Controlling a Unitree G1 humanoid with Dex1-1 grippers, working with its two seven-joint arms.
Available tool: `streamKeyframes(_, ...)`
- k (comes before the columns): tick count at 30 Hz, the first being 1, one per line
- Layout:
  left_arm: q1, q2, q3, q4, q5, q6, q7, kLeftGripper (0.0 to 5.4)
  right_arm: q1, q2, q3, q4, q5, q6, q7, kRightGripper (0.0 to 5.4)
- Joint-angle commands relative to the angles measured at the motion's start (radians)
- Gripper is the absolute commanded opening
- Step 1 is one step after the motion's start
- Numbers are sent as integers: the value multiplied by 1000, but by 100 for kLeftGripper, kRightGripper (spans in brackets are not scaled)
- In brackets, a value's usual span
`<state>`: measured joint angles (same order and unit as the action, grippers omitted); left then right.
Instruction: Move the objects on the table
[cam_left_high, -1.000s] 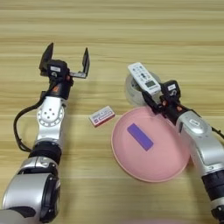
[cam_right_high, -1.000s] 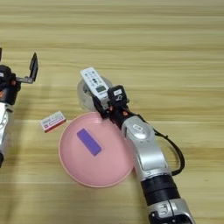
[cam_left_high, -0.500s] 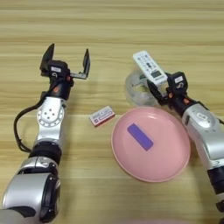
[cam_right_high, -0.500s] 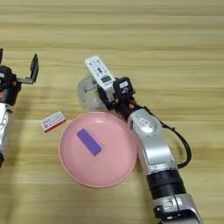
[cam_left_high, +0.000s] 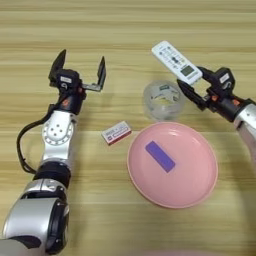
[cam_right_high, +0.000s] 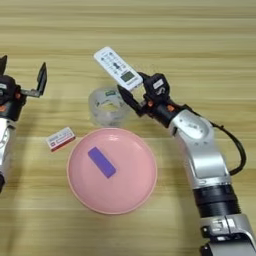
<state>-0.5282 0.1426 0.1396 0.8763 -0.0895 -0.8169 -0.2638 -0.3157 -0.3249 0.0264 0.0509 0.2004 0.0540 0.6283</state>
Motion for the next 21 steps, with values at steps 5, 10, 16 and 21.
streamKeyframes(5, -4, -8, -12, -50, -85, 24, -136, 540, -17, -87, -52, -10, 134, -34, 213, 290)
streamKeyframes(10, 15, -10, -40, -115, -119, 30, -238, 540, -3, -122, -65, 13, 186, -63, 328, 290)
streamKeyframes(16, 67, -17, -109, -227, -169, 41, -392, 540, -1, -149, -83, 62, 243, -77, 456, 290)
streamKeyframes(21, 128, -16, -180, -350, -226, 74, -525, 540, -3, -145, -101, 79, 284, -73, 506, 290)
